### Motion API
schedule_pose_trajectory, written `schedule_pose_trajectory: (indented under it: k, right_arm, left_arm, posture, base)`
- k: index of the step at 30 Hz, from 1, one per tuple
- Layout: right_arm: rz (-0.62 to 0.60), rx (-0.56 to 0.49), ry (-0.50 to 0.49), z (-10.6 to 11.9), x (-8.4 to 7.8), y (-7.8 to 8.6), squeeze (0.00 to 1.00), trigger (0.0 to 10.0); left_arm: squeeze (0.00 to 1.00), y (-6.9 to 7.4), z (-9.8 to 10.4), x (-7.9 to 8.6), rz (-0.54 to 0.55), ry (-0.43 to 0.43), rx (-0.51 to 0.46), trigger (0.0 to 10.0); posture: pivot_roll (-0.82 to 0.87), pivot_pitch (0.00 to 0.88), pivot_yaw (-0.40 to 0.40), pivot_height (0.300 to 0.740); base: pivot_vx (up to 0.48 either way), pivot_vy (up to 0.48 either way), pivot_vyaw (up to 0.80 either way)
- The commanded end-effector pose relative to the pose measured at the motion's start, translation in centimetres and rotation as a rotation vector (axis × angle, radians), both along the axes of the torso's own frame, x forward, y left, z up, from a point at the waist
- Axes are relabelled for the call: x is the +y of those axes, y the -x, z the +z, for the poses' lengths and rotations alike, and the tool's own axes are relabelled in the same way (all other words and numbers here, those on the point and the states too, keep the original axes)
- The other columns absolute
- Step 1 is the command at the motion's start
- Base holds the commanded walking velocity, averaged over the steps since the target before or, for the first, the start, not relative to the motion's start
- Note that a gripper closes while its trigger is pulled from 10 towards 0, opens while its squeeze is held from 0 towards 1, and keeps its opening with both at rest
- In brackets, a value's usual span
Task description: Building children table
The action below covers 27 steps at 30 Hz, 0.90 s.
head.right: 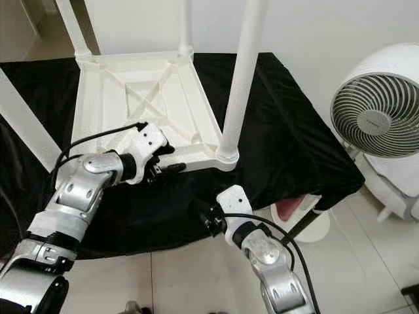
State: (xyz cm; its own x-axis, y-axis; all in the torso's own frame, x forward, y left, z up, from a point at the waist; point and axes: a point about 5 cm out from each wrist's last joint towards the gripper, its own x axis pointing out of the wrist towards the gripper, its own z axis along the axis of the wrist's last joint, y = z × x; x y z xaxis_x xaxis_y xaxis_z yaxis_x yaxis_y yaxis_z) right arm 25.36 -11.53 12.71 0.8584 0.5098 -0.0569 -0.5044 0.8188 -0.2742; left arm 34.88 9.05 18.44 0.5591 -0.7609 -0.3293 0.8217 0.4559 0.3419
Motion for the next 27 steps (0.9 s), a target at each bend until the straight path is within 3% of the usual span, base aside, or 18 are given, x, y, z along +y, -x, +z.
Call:
schedule_pose_trajectory:
  k: [1, 3, 9, 12, 14, 16, 20, 21, 24, 27]
  right_arm:
    - [-0.001, 0.008, 0.005, -0.3, 0.0, 0.1, 0.00, 10.0]
    - [-0.001, 0.008, 0.004, -0.3, 0.0, 0.1, 0.00, 10.0]
    - [-0.010, 0.006, 0.003, -0.3, -0.1, 0.3, 0.00, 10.0]
    - [-0.011, 0.004, 0.001, -0.2, -0.1, 0.2, 0.00, 10.0]
    - [-0.014, 0.002, 0.000, -0.1, -0.2, 0.2, 0.00, 10.0]
    - [-0.011, 0.004, 0.001, -0.2, -0.2, 0.2, 0.00, 10.0]
    - [-0.009, 0.005, 0.001, -0.3, -0.2, 0.2, 0.00, 10.0]
    - [-0.001, 0.005, 0.003, -0.3, 0.0, 0.1, 0.00, 10.0]
    - [0.007, 0.001, 0.003, -0.1, 0.2, -0.1, 0.00, 10.0]
    - [0.009, 0.000, 0.003, -0.1, 0.2, -0.2, 0.00, 10.0]
  left_arm:
    - [0.00, -0.6, -0.1, 0.0, 0.072, -0.040, -0.049, 9.8]
    - [0.00, -0.9, 0.0, 0.0, 0.094, -0.039, -0.061, 10.0]
    - [0.00, 0.1, 1.0, 0.2, 0.017, -0.062, -0.068, 10.0]
    - [0.00, 0.0, 2.1, 1.6, 0.044, -0.035, -0.085, 10.0]
    - [0.00, -0.7, 2.8, 3.8, 0.125, -0.031, -0.102, 10.0]
    - [0.00, -1.3, 2.2, 5.8, 0.189, -0.095, -0.096, 10.0]
    - [0.00, -1.4, 1.7, 6.3, 0.199, -0.129, -0.091, 10.0]
    - [0.00, -1.3, 0.6, 6.7, 0.199, -0.164, -0.064, 10.0]
    - [0.00, -0.9, -1.2, 6.0, 0.174, -0.166, -0.004, 10.0]
    - [0.00, -0.8, -1.5, 5.6, 0.166, -0.157, 0.013, 10.0]
  posture:
    - [-0.04, 0.125, 0.004, 0.740]
    - [-0.05, 0.127, 0.006, 0.740]
    - [-0.05, 0.127, 0.011, 0.740]
    - [-0.05, 0.127, 0.011, 0.740]
    - [-0.05, 0.126, 0.007, 0.740]
    - [-0.04, 0.124, 0.001, 0.740]
    - [-0.04, 0.124, 0.001, 0.740]
    - [-0.04, 0.122, -0.001, 0.740]
    - [-0.04, 0.120, -0.006, 0.740]
    - [-0.04, 0.120, -0.006, 0.740]
  base:
    - [0.000, 0.000, 0.00]
    - [0.000, 0.000, 0.00]
    - [0.000, 0.000, 0.00]
    - [0.000, 0.000, 0.00]
    - [0.000, 0.000, 0.00]
    - [0.000, 0.000, 0.00]
    - [0.000, 0.000, 0.00]
    - [0.000, 0.000, 0.00]
    - [0.000, 0.000, 0.00]
    - [0.000, 0.000, 0.00]
